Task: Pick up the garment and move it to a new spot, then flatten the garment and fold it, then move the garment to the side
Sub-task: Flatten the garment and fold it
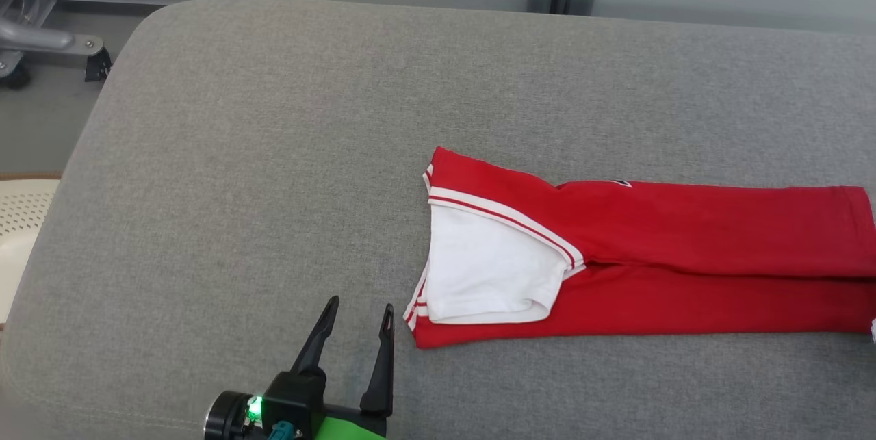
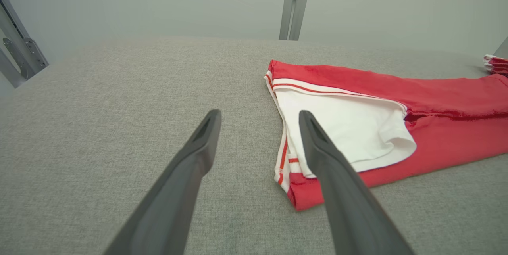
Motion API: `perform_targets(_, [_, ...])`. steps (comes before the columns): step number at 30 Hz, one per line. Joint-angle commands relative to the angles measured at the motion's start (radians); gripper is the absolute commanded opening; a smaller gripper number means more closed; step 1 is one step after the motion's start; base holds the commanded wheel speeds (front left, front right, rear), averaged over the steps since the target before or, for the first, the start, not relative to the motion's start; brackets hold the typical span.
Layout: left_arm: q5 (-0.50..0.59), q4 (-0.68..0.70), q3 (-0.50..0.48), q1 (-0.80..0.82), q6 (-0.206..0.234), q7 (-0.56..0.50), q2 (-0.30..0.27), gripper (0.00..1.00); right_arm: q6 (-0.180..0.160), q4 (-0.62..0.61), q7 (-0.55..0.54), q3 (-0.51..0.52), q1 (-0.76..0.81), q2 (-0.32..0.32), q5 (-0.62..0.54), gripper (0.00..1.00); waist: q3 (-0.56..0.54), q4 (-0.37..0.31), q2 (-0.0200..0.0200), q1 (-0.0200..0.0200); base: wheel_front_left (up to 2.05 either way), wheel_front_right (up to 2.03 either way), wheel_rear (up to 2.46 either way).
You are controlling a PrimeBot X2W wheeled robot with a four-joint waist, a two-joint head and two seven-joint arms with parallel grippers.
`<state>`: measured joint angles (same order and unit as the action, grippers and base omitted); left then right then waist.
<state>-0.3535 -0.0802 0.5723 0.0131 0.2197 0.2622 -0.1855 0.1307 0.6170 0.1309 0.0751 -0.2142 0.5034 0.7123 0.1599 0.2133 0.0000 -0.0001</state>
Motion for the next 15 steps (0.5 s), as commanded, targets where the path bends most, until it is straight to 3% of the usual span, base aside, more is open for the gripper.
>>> perform_targets(1, [0.014,-0.01,-0.009,0.001,-0.012,0.003,0.009,1.0,0.0,0.033,-0.025,0.003,-0.017,-0.001,-0.019,1.0,0.021,0.029,0.0,0.0001,0.0,0.0,0.0])
perform_targets(4, [0.009,-0.04,-0.022,-0.001,-0.039,0.003,0.03,1.0,0.0,0.101,-0.063,0.009,-0.027,0.008,-0.068,1.0,0.027,0.045,0.0,0.0001,0.0,0.0,0.0])
perform_targets(9, [0.0,-0.072,-0.056,-0.009,-0.069,0.003,0.052,1.0,0.0,0.164,-0.082,0.033,-0.011,-0.039,-0.124,1.0,0.035,0.047,0.0,0.0001,0.0,0.0,0.0])
perform_targets(13, [0.016,-0.081,-0.071,-0.013,-0.088,0.003,0.063,1.0,0.0,0.159,-0.088,0.034,-0.006,-0.095,-0.119,0.0,0.036,0.031,0.0,0.0001,0.0,0.0,0.0])
perform_targets(15, [0.024,-0.087,-0.075,-0.011,-0.096,0.003,0.065,1.0,-0.001,0.157,-0.092,0.028,0.0,-0.102,-0.127,0.0,0.033,0.025,0.0,0.0001,0.0,0.0,0.0])
